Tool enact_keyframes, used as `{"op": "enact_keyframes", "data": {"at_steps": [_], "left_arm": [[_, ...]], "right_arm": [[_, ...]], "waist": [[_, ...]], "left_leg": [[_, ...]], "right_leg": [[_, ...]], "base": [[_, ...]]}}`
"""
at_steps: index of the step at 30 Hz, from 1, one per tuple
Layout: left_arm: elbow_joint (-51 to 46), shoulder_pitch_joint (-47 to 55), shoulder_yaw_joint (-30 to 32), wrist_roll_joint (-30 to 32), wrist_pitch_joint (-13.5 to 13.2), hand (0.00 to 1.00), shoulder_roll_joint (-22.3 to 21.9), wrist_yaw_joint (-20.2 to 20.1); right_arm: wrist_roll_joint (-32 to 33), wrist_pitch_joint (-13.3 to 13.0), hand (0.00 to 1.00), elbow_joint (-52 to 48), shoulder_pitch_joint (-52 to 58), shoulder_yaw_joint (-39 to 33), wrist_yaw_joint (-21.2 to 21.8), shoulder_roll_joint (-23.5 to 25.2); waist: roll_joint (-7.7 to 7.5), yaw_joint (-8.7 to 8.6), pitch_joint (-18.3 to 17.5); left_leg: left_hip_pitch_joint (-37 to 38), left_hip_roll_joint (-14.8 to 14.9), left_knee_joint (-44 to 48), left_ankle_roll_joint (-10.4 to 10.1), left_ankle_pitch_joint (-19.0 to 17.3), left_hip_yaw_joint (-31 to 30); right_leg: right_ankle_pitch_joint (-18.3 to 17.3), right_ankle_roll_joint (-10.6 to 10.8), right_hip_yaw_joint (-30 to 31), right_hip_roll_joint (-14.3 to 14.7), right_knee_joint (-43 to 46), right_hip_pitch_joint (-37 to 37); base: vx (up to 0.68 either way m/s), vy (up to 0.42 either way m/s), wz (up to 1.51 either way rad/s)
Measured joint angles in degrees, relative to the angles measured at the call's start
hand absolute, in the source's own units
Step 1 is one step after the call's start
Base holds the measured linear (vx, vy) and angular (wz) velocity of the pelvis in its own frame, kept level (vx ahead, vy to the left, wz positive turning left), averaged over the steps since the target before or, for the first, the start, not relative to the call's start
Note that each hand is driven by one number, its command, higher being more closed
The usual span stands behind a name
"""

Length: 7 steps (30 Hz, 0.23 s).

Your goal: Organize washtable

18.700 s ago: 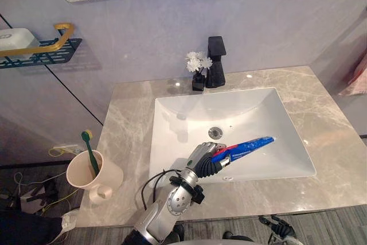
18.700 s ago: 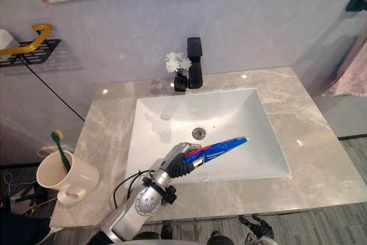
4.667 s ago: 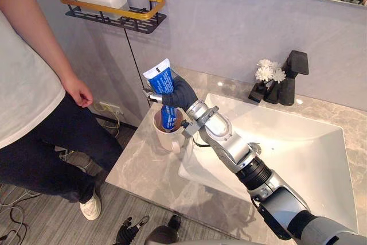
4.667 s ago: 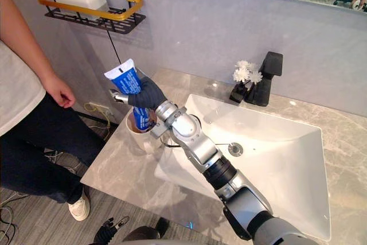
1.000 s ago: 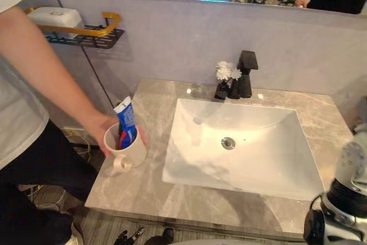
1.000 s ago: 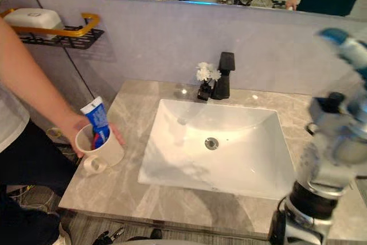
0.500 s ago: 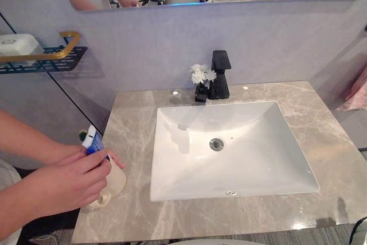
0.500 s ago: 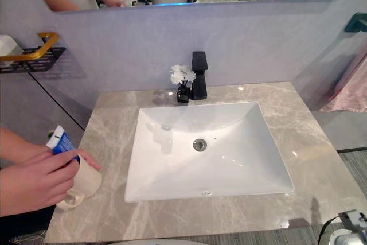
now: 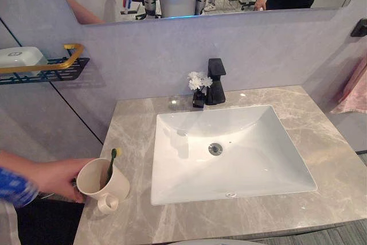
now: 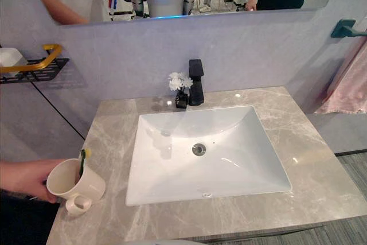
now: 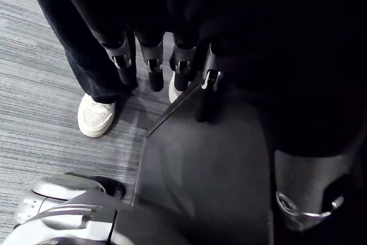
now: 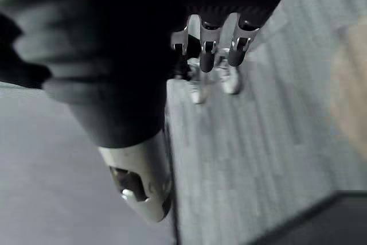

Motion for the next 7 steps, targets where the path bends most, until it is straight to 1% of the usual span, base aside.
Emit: {"op": "enact_keyframes", "data": {"at_steps": [1,2,3,4,5,7], "left_arm": [[0.00,0.01,0.00,-0.25,0.26,0.00,0.02,-0.04],[-0.01,-0.08,-0.01,-0.51,0.30,0.00,0.04,-0.10],[-0.01,-0.39,-0.01,-0.69,0.35,0.00,0.11,-0.30],[-0.01,-0.41,-0.01,-0.70,0.33,0.00,0.15,-0.38],[-0.03,-0.41,-0.13,-0.69,0.24,0.00,0.31,-0.60],[-0.02,-0.40,-0.14,-0.67,0.27,0.00,0.52,-0.99]], "right_arm": [[-0.36,1.81,0.00,2.29,0.22,3.96,3.06,0.13],[-0.86,2.98,0.00,3.18,0.54,6.87,5.18,0.38],[-2.40,4.69,0.00,5.27,0.60,11.01,8.22,0.67],[-2.97,5.05,0.00,5.74,0.58,11.60,8.73,0.72],[-5.13,6.33,0.00,7.54,0.34,13.36,10.42,0.62],[-8.26,7.13,0.00,9.36,0.21,15.01,12.16,0.53]], "waist": [[-0.01,0.22,-0.01],[-0.02,0.58,0.00],[-0.15,1.50,-0.07],[-0.21,1.56,-0.09],[-0.41,1.57,-0.21],[-0.69,1.56,-0.37]], "left_leg": [[0.51,0.10,-0.41,-0.12,0.08,0.46],[0.84,0.23,-0.97,-0.40,0.30,0.97],[1.11,0.35,-1.61,-0.71,0.58,1.59],[1.12,0.35,-1.68,-0.70,0.64,1.60],[1.14,0.31,-1.84,-0.58,0.76,1.60],[1.15,0.16,-2.13,-0.48,0.88,1.60]], "right_leg": [[0.00,0.00,0.25,0.05,-0.01,0.20],[0.07,0.03,0.56,0.11,-0.02,0.14],[0.34,0.07,1.04,0.23,-0.11,-0.12],[0.38,0.06,1.03,0.23,-0.14,-0.11],[0.43,0.10,0.94,0.17,-0.19,-0.10],[0.59,0.22,0.90,0.07,-0.51,-0.05]], "base": [[-0.03,-0.002,-0.12],[-0.06,-0.001,-0.20],[-0.06,0.000,-0.15],[-0.05,-0.001,-0.07],[-0.04,0.001,0.03],[0.00,0.000,0.00]]}}
